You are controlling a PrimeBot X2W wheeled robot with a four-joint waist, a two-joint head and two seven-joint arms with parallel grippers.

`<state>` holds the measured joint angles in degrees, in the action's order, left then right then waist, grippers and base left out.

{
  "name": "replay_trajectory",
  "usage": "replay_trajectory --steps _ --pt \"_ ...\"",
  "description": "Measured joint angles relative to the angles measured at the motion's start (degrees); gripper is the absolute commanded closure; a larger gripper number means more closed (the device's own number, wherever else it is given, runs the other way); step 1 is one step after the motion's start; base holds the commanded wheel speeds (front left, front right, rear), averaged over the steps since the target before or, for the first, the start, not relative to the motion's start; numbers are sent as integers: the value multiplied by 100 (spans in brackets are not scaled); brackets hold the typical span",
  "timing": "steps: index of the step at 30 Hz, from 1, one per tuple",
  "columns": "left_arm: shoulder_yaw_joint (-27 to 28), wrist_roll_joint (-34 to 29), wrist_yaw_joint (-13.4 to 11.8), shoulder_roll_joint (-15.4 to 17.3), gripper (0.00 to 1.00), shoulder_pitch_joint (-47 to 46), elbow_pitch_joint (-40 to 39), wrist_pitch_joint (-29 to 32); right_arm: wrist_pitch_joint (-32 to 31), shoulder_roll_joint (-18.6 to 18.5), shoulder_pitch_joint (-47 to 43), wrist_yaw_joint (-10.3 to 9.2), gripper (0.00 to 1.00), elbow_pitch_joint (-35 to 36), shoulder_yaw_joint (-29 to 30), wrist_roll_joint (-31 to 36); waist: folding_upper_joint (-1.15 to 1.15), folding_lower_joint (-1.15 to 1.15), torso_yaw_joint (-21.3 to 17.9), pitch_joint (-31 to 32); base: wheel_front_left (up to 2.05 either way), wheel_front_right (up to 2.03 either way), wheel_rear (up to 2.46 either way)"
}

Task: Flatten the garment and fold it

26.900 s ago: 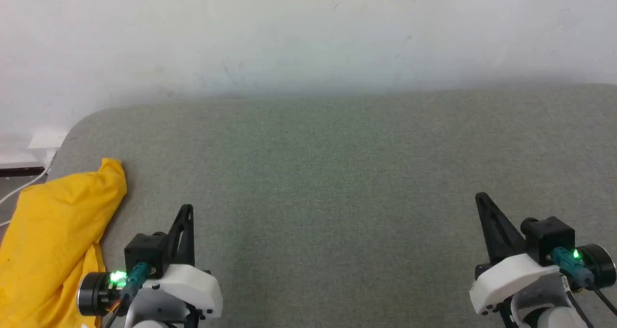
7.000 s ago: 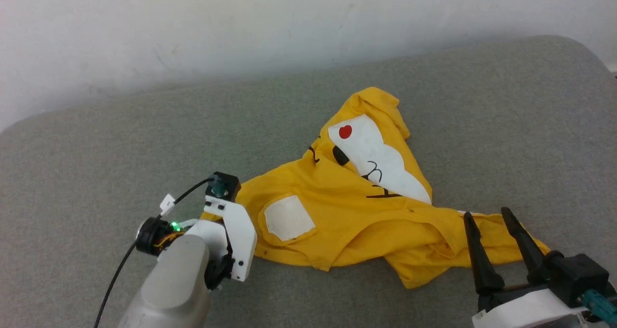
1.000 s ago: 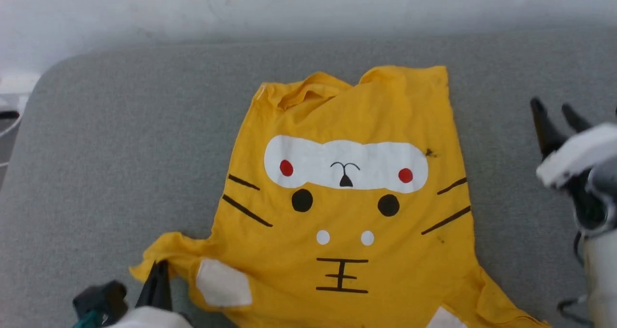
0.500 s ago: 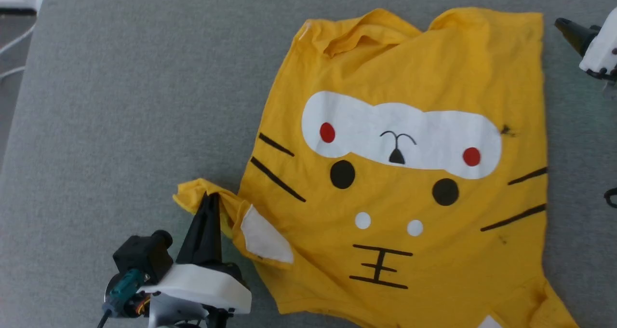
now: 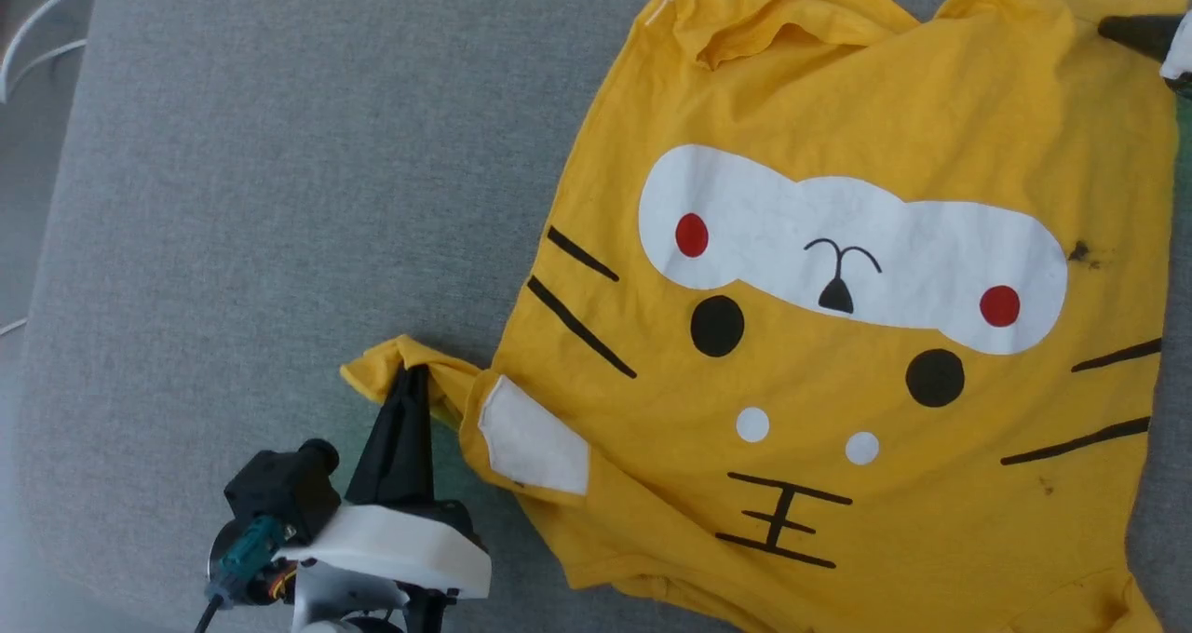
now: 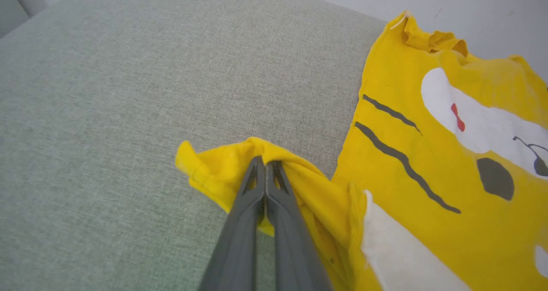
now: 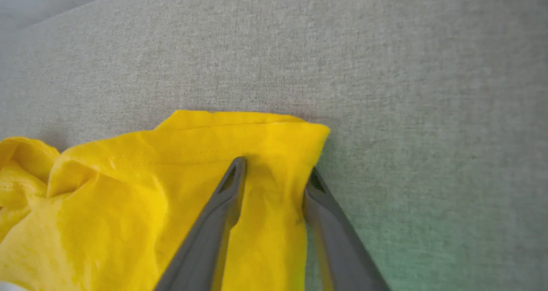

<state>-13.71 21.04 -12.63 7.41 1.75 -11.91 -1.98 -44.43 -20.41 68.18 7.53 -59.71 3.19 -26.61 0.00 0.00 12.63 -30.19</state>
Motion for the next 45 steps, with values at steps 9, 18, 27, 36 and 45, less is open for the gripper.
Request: replay_trajectory --steps 9,18,27,36,45 --pt "-33 13 4 -1 100 -12 181 -4 83 30 -256 1 100 110 -494 136 0 1 -12 317 0 0 0" --pt "122 77 -111 144 100 322 299 172 564 -684 -1313 1 100 1666 -1656 -192 0 0 -135 1092 0 0 0" --pt "512 216 -377 424 100 1009 296 458 321 -1806 -3810 2 100 3455 -1545 -1025 0 -1 -568 1972 0 0 0" --pt "736 338 -492 588 100 1404 296 625 36 -1249 -7325 7 100 4710 215 -1011 0 -1 -1312 2491 0 0 0" --pt "749 413 -512 630 100 1434 464 697 215 749 -9062 2 0 5851 1292 -479 0 0 -1819 2730 0 0 0"
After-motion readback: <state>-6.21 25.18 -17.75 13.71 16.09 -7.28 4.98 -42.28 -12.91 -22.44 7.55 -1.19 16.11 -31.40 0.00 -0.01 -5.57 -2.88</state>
